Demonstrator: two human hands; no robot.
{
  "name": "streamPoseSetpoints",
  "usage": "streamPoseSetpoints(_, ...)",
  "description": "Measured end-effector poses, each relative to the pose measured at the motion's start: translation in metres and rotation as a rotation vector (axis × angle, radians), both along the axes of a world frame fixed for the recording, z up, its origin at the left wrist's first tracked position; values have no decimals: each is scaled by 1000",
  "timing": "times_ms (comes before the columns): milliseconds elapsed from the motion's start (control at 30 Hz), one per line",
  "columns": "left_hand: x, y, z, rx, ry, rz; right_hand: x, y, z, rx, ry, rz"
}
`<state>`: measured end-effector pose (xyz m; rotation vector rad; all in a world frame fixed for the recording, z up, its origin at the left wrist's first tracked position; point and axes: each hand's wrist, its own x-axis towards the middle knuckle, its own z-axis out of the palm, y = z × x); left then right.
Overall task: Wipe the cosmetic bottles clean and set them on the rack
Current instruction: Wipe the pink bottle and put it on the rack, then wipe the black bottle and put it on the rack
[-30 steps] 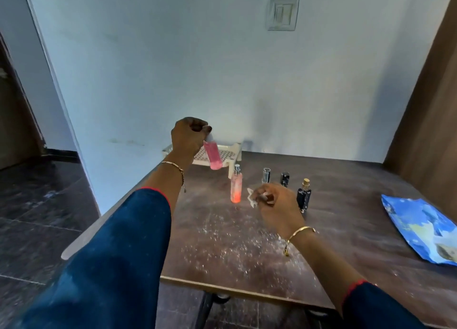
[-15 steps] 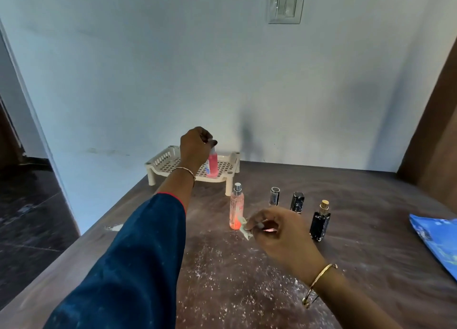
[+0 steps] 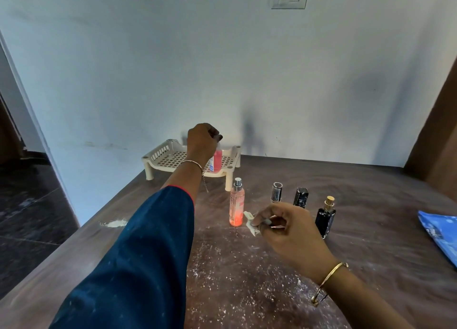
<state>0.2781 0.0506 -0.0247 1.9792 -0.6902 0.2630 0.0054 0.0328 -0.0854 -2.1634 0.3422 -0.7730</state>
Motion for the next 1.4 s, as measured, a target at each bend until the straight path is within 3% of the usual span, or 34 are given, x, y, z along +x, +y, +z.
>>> streamPoseSetpoints(300, -20, 13, 25, 87, -133, -17, -3, 1, 2, 93, 37, -33)
streamPoseSetpoints(500, -91, 15, 46, 168, -214, -22, -28, 5, 2, 109, 47, -116)
streamPoseSetpoints(800, -191, -21, 24, 583, -344, -474, -84, -11, -7, 210, 8, -242)
streamPoseSetpoints(933, -215, -39, 7, 701, -458, -541, -102, -26, -17, 264, -15, -302)
streamPoseSetpoints(1400, -242, -39, -1, 644, -459, -535, -148, -46, -26, 269, -120, -432)
